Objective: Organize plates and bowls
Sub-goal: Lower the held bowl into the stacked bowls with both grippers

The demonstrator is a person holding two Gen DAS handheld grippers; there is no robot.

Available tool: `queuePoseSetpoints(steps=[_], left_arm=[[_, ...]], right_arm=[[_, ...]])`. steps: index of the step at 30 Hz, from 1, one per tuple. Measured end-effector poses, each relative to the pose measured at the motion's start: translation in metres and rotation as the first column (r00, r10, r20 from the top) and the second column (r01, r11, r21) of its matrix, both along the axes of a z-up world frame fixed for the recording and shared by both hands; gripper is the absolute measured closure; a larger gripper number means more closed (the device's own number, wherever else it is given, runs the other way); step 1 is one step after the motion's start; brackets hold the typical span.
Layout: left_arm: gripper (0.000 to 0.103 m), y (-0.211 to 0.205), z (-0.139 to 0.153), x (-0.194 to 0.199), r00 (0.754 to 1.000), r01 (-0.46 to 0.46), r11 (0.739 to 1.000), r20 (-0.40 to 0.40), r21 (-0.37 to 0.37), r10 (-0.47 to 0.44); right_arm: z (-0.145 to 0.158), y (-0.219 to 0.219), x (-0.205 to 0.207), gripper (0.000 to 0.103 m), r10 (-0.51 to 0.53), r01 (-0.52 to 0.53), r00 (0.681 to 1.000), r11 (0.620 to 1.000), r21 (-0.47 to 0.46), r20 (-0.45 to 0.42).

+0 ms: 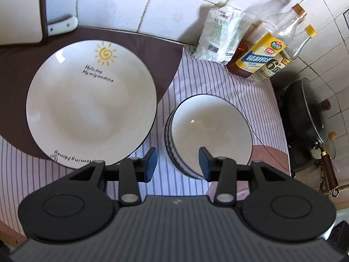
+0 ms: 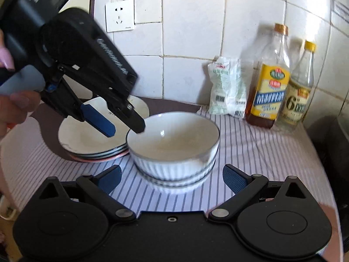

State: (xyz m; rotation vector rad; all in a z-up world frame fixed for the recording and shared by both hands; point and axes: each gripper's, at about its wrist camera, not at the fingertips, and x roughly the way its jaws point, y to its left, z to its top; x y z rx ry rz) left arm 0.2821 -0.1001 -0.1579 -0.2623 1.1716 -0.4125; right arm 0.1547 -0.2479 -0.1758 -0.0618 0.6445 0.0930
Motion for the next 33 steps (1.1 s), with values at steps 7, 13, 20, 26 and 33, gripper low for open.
queuePoseSetpoints(steps=[7,13,20,26,33], left_arm=[[0.059,0.014,-0.025,-0.013,0.996,-0.084,0.986,-0.054,-0.146,0.077],[0.055,0.009,-0.042,-0.011,0.99,-0.132,0.981,-0.073,-0.145,0.123],[0.046,-0.006,-0.06,-0.001,0.981,-0.171,0.977,-0.118,-0.128,0.156],[0.066,-0.022,-0.063,0.006,0.987,-0.116,0.99,-0.117,-0.076,0.106],[0.063,-0.018,-0.065,0.01,0.983,-0.156,0.985,-0.107,-0.071,0.148]], right_arm=[[-0.033,-0.019,-0.004,0.002,0.026,-0.025,1.0,0.999,0.025,-0.015],[-0.059,-0.02,0.016,0.002,0.106,-0.107,0.994,0.994,-0.025,-0.03],[-0.082,-0.015,0.047,0.002,0.144,-0.146,0.989,0.987,-0.062,-0.03],[-0.084,-0.024,0.069,0.002,0.16,-0.16,0.985,0.987,-0.005,-0.061],[-0.076,-0.028,0.074,0.002,0.233,-0.231,0.972,0.972,0.033,-0.04]])
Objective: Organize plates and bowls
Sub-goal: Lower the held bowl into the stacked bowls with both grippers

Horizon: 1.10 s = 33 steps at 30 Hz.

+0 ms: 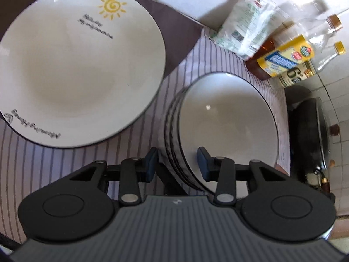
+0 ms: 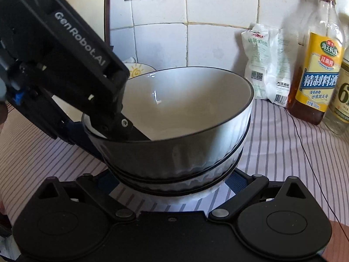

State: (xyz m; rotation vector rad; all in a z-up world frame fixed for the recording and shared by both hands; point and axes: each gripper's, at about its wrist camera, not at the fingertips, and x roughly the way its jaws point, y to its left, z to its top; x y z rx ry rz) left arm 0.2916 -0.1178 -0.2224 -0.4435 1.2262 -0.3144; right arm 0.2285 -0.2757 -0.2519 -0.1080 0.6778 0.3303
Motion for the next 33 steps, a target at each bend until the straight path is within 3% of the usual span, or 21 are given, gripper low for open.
queuePoseSetpoints(steps=[14,26,33], left_arm=[[0.066,0.002,-0.004,0.001,0.996,-0.037,0.999,0.076,-0.027,0.039],[0.065,-0.006,0.012,-0.004,0.991,0.078,0.997,0.112,0.022,-0.08],[0.065,-0.007,0.046,-0.007,0.979,0.143,0.99,0.146,0.017,-0.144]], right_arm=[[-0.007,-0.008,0.012,0.0,0.071,-0.071,0.997,0.996,0.053,-0.011],[-0.01,0.0,-0.016,0.0,0.028,-0.029,0.997,1.0,0.01,0.068],[0.016,0.001,-0.035,0.0,-0.009,0.011,0.995,1.0,-0.02,0.1]])
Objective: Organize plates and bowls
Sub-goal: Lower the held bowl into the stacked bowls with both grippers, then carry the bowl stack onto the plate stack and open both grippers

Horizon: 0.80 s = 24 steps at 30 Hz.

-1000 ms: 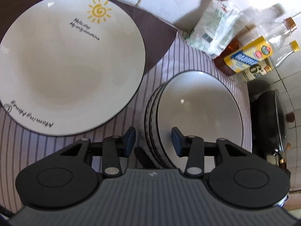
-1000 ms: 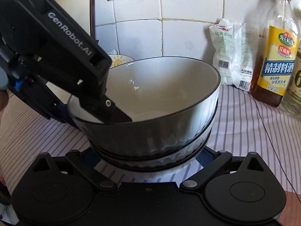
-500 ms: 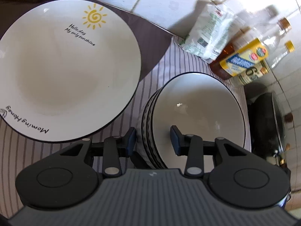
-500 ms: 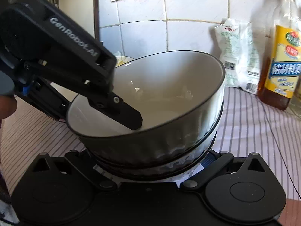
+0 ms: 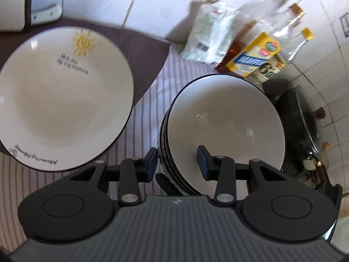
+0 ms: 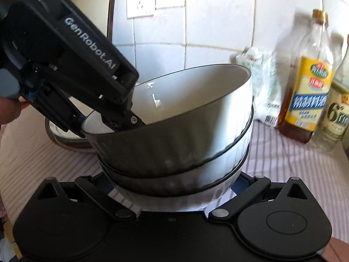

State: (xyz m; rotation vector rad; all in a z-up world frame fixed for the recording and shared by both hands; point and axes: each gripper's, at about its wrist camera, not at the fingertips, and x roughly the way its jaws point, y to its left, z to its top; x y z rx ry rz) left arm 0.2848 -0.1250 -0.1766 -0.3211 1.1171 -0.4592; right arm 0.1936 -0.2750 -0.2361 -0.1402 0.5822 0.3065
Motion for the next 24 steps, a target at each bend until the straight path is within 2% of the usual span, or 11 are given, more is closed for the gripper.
queuePoseSetpoints(steps=[5,10,14,18,21,24], left_arm=[[0.065,0.01,0.021,-0.004,0.999,0.007,1.0,0.04,0.004,-0.007],[0.066,0.04,0.043,-0.003,0.998,-0.008,1.0,0.056,0.004,0.008],[0.066,0.068,0.054,0.0,0.997,-0.05,0.998,0.058,0.041,0.047],[0.066,0.098,0.057,0.005,0.995,-0.076,0.994,0.066,0.081,0.071],[0.066,0.114,0.05,0.006,0.994,-0.091,0.988,0.074,0.124,0.082],[0.066,0.13,0.039,0.011,0.993,-0.102,0.985,0.077,0.136,0.092]], right_arm=[[0.018,0.007,-0.005,0.0,-0.026,0.026,0.999,1.0,-0.004,0.041],[0.036,0.027,-0.006,0.0,-0.002,0.003,0.998,1.0,-0.017,0.059],[0.044,0.056,0.009,0.0,0.039,-0.039,0.997,0.999,0.003,0.065],[0.044,0.085,0.017,0.0,0.069,-0.072,0.995,0.997,0.042,0.068],[0.038,0.108,0.025,0.0,0.086,-0.09,0.994,0.994,0.059,0.065],[0.03,0.126,0.04,0.0,0.098,-0.101,0.994,0.992,0.079,0.044]])
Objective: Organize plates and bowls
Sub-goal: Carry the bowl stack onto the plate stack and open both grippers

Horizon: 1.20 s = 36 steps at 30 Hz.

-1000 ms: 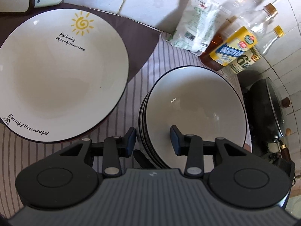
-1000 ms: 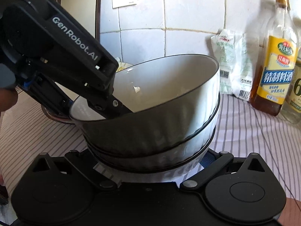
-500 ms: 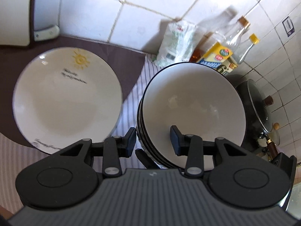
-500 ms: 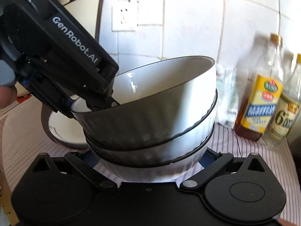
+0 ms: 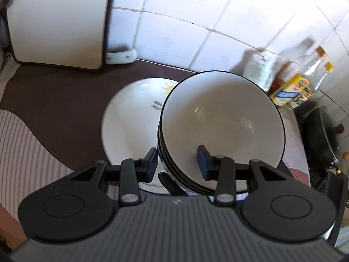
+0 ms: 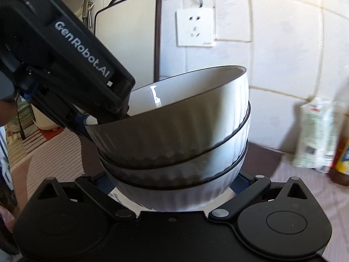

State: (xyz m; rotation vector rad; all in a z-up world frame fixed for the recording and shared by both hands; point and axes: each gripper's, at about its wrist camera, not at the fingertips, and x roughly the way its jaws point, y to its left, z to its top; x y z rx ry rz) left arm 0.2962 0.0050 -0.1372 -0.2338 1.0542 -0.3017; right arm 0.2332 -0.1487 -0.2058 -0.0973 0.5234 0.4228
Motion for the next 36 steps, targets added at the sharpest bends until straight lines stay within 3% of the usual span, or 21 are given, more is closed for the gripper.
queuePoseSetpoints(steps=[6,10,15,23,36], left_arm=[[0.065,0.014,-0.024,0.02,1.0,-0.007,1.0,-0.005,0.021,0.007],[0.065,0.015,-0.038,0.032,1.0,0.007,0.999,-0.019,0.037,-0.006],[0.066,0.014,-0.049,0.039,0.999,0.016,0.999,-0.032,0.036,-0.014],[0.065,-0.002,-0.056,0.037,1.0,0.025,0.993,0.006,0.117,-0.026],[0.064,-0.003,-0.058,0.033,0.999,-0.041,0.993,0.002,0.106,0.041]], right_arm=[[-0.02,0.018,0.031,0.0,-0.004,0.005,0.999,1.0,0.012,-0.04],[-0.026,0.029,0.049,0.0,-0.002,0.003,0.993,1.0,0.008,-0.114],[-0.031,0.042,0.054,0.0,-0.004,0.001,0.994,1.0,-0.03,-0.11],[-0.038,0.046,0.067,0.0,-0.037,0.029,0.985,0.998,-0.047,-0.17],[-0.03,0.058,0.043,0.0,-0.077,0.043,0.984,0.979,-0.2,-0.161]])
